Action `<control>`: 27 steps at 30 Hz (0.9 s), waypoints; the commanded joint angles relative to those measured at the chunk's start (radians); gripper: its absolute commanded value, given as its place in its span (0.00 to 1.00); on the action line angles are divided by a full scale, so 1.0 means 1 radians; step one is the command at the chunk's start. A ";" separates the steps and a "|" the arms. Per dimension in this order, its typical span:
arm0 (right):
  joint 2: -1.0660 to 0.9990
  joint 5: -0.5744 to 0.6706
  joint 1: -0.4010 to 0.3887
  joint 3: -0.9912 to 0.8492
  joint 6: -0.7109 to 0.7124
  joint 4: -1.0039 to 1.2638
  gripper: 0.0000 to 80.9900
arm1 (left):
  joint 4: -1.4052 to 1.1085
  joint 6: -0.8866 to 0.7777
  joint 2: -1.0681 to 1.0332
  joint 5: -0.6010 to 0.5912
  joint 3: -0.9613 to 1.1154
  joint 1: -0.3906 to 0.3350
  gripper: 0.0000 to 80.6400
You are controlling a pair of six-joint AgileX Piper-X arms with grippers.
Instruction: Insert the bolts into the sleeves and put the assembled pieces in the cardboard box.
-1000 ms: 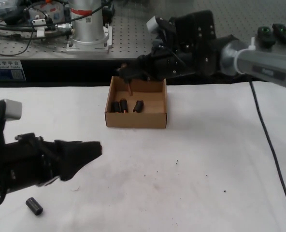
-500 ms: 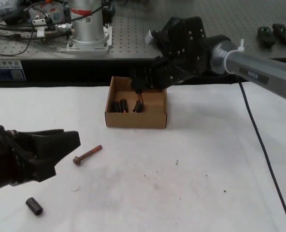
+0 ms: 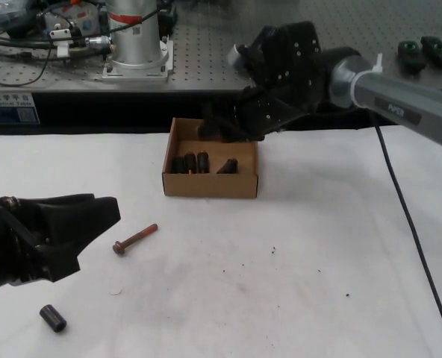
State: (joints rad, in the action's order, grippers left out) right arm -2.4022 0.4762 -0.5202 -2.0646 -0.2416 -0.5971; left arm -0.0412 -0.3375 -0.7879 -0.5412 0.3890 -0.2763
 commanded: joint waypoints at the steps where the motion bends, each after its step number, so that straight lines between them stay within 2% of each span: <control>1: 0.075 0.019 -0.044 -0.022 0.087 -0.149 0.46 | -0.012 0.014 0.009 -0.002 0.007 0.002 0.35; 5: 0.076 -0.049 -0.130 -0.022 0.096 -0.235 0.46 | -0.012 0.014 0.015 -0.002 0.007 0.002 0.35; 7: 0.076 -0.145 -0.179 -0.022 0.044 -0.279 0.46 | -0.012 0.007 0.033 -0.002 0.007 0.002 0.35; 11: 0.076 -0.243 -0.245 -0.022 -0.110 -0.302 0.46 | -0.012 -0.008 0.108 0.001 0.007 0.002 0.35; 16: 0.074 -0.266 -0.289 -0.022 -0.277 -0.305 0.45 | -0.004 -0.008 0.235 0.068 0.007 0.002 0.35; 21: 0.074 -0.284 -0.316 -0.011 -0.429 -0.319 0.36 | 0.070 -0.008 0.336 0.068 0.011 0.002 0.35; 27: 0.074 -0.315 -0.335 -0.011 -0.614 -0.310 0.37 | 0.236 -0.008 0.443 0.096 0.045 0.002 0.35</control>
State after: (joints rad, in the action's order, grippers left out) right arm -2.3459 0.1824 -0.8533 -2.0733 -0.7808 -0.9119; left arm 0.0872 -0.3395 -0.4132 -0.4813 0.3983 -0.2763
